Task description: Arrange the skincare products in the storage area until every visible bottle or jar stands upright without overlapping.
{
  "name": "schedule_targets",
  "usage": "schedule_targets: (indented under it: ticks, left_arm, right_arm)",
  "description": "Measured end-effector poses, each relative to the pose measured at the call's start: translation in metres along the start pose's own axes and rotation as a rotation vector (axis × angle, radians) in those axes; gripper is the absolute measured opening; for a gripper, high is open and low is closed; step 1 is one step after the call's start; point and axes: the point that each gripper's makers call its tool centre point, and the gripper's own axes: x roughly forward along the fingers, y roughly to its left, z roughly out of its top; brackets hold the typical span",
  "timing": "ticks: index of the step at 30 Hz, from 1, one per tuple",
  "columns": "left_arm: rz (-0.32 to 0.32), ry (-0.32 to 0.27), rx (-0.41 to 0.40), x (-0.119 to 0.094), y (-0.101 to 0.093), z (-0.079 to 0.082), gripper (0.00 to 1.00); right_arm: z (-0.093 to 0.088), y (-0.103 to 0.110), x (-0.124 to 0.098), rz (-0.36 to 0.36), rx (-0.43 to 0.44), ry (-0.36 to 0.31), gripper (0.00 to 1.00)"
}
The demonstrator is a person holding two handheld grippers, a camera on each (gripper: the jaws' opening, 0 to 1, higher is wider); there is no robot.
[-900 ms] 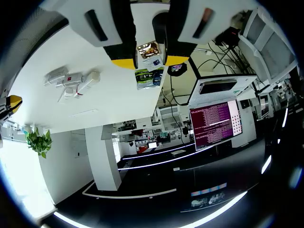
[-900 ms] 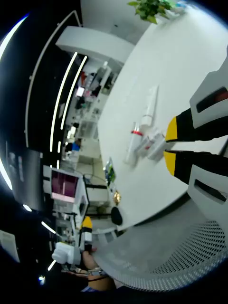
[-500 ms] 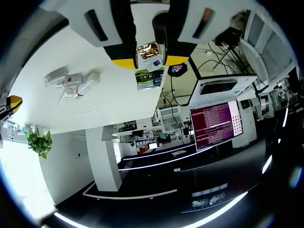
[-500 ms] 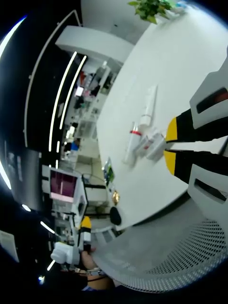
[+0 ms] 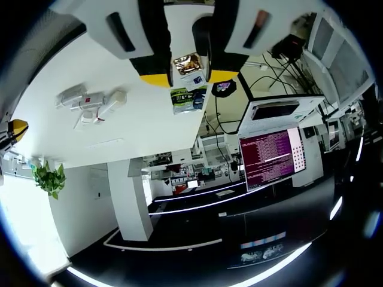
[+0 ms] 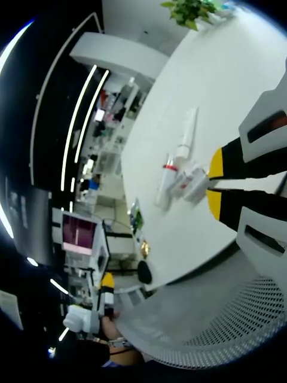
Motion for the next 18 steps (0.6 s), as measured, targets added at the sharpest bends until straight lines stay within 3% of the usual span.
schedule_targets:
  ticks: [12,18]
  left_arm:
    - [-0.004,0.004,-0.001,-0.0001,0.0001,-0.0006,0.19]
    - [-0.01,-0.017,-0.032,-0.0009,0.0013,0.0019,0.21]
  right_arm:
    - [-0.0016,0.0002,0.001,0.002,-0.005,0.002,0.0]
    - [0.0064,-0.0009,-0.0014,-0.007,0.001,-0.045,0.05]
